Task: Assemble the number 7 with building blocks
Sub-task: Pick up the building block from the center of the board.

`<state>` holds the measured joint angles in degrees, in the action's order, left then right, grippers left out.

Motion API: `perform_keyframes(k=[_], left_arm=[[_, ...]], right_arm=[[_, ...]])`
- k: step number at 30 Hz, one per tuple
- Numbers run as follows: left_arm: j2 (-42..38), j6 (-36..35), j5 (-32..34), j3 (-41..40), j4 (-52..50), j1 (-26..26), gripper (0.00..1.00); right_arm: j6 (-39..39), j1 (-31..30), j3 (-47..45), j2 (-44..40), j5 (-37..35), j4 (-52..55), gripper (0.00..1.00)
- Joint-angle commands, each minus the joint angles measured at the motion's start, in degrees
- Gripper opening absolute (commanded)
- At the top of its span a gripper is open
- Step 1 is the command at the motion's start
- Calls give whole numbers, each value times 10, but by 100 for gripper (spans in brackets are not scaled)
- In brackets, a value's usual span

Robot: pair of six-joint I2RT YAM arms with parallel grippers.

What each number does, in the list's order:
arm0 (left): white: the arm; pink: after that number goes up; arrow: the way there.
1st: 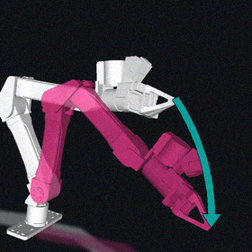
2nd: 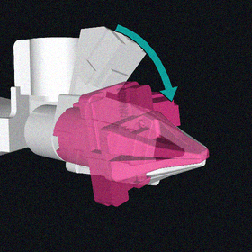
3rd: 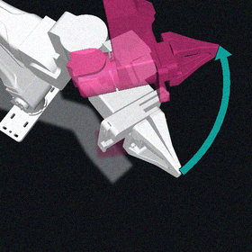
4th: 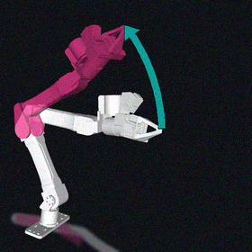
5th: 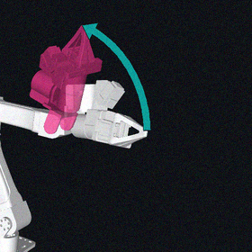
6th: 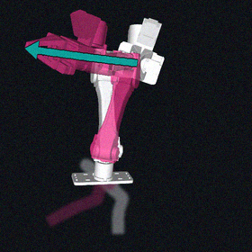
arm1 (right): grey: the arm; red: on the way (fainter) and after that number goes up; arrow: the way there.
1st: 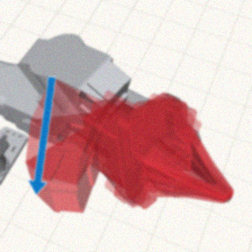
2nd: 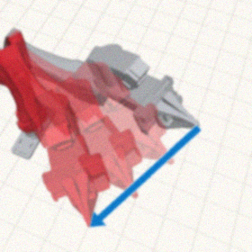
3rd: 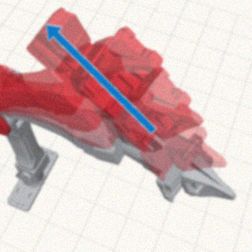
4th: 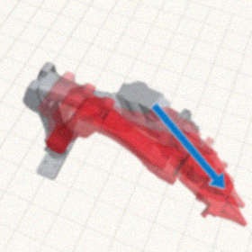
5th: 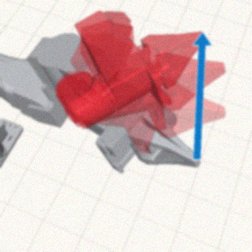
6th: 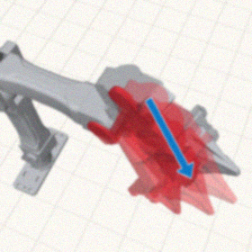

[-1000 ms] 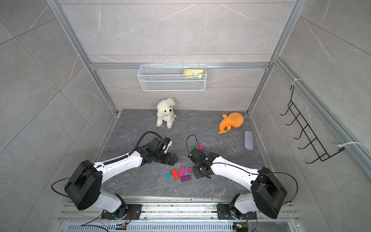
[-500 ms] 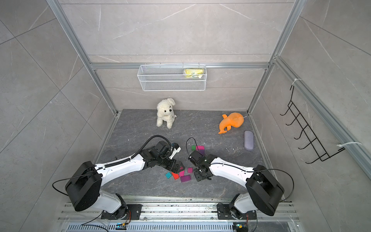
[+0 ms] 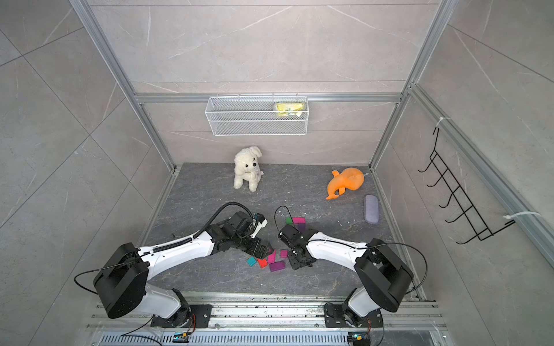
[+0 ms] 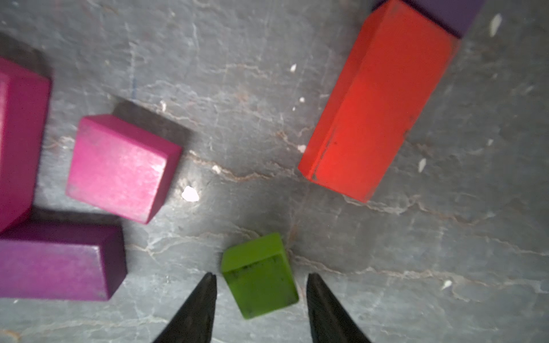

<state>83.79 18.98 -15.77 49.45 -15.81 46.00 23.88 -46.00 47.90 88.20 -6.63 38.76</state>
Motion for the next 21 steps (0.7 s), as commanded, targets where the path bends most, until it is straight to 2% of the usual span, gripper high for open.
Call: perform_keyframes(k=[1, 14, 21], left_arm=[[-10, -4, 7, -1, 1, -1, 100], [-22, 0, 29, -10, 2, -2, 100], [-21, 4, 36, -10, 1, -2, 100]], right_arm=[[-8, 5, 13, 13, -10, 4, 51], [-6, 9, 23, 32, -12, 18, 38], [45, 9, 20, 15, -6, 35, 31]])
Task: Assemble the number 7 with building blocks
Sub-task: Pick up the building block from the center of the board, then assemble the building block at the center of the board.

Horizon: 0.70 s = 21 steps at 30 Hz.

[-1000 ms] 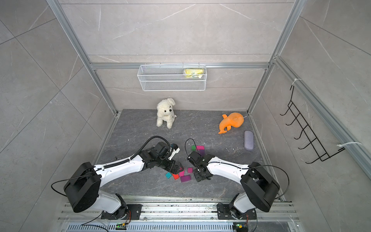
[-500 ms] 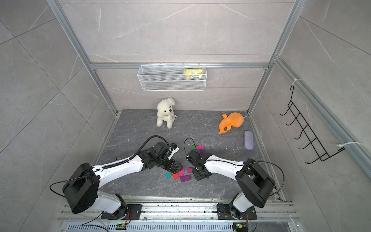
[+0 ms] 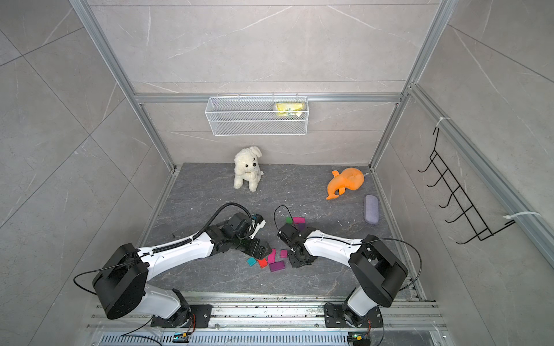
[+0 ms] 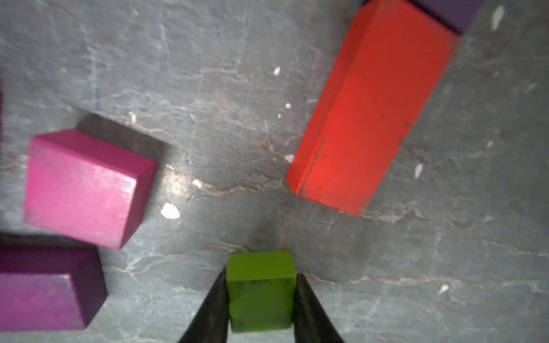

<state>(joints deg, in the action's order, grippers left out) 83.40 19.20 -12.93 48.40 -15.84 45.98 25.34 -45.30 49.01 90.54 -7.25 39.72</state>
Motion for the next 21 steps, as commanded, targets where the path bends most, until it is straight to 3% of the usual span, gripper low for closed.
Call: perform_keyframes(k=[1, 9, 21], left_arm=[[-18, 2, 7, 0, 2, -2, 100], [-13, -5, 0, 9, 12, -2, 100], [14, 2, -28, 24, 43, -4, 100]], right_arm=[[39, 2, 8, -15, -3, 26, 31], [111, 14, 31, -83, -41, 48, 32], [138, 43, 16, -45, -4, 5, 33]])
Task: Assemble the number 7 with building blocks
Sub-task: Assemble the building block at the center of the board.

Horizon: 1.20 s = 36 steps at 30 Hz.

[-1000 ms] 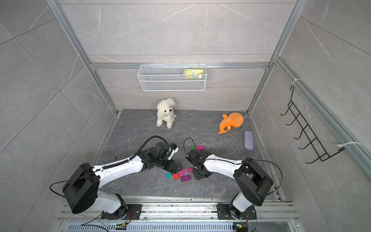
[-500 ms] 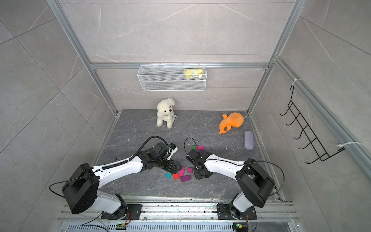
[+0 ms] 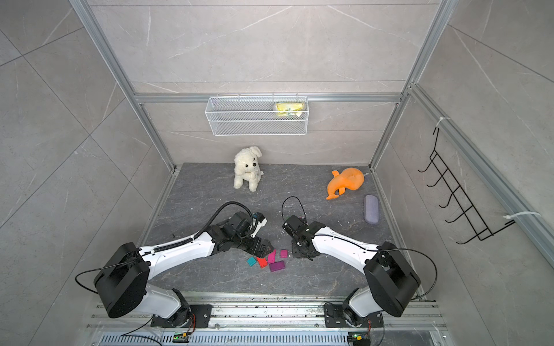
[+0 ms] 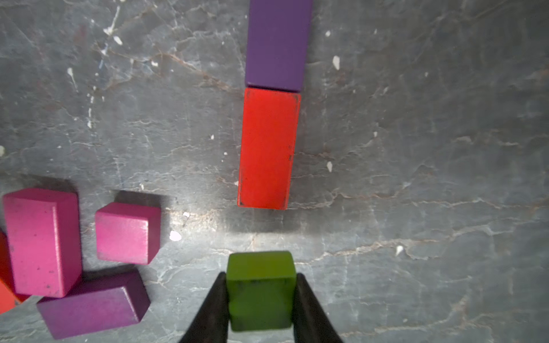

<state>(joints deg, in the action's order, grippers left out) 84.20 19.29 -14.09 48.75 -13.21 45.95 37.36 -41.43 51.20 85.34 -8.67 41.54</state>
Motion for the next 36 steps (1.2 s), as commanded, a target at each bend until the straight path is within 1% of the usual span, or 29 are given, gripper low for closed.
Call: perform_keyframes(k=[1, 11, 19, 23, 25, 29, 36], left_arm=[[8, 1, -16, 20, 18, -4, 100], [16, 0, -22, 24, 18, -9, 100], [11, 1, -23, 20, 17, -10, 100], [12, 1, -23, 20, 19, -11, 100], [14, 2, -24, 20, 19, -11, 100], [14, 1, -25, 20, 18, -11, 100], [8, 6, -23, 14, 21, -12, 100]], right_arm=[[18, 6, -7, 10, 12, -16, 33], [18, 10, -7, 56, 22, -31, 34], [21, 11, -7, 63, 17, -29, 35], [21, 12, -7, 67, 15, -29, 39], [22, 13, -5, 69, 15, -27, 44], [23, 12, 3, 56, 11, -16, 46], [22, 11, 7, 7, 7, 10, 47]])
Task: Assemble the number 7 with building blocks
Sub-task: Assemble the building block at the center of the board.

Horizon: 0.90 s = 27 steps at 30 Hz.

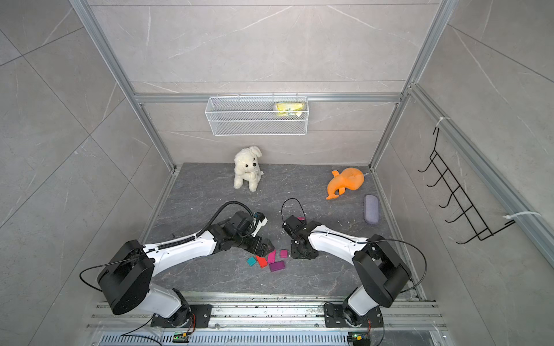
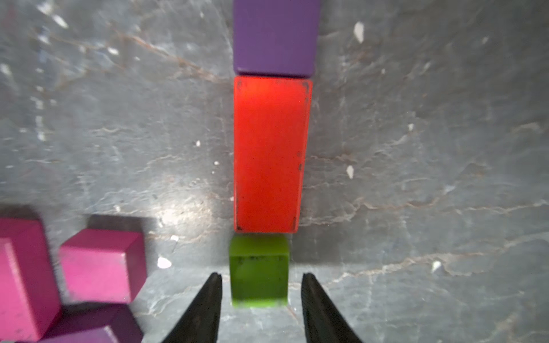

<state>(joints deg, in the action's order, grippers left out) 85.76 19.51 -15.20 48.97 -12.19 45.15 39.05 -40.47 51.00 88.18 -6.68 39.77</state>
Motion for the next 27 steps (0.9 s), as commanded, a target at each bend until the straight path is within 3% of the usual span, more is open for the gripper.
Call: perform_keyframes(k=[1, 5, 27], left_arm=[[-6, 4, -12, 11, 12, -4, 100], [-2, 5, -15, 14, 12, -4, 100], [-1, 5, -14, 15, 10, -5, 100]], right_arm=[[4, 1, 7, -21, -15, 31, 46], [1, -1, 1, -7, -10, 26, 42], [-6, -8, 10, 41, -18, 9, 40]])
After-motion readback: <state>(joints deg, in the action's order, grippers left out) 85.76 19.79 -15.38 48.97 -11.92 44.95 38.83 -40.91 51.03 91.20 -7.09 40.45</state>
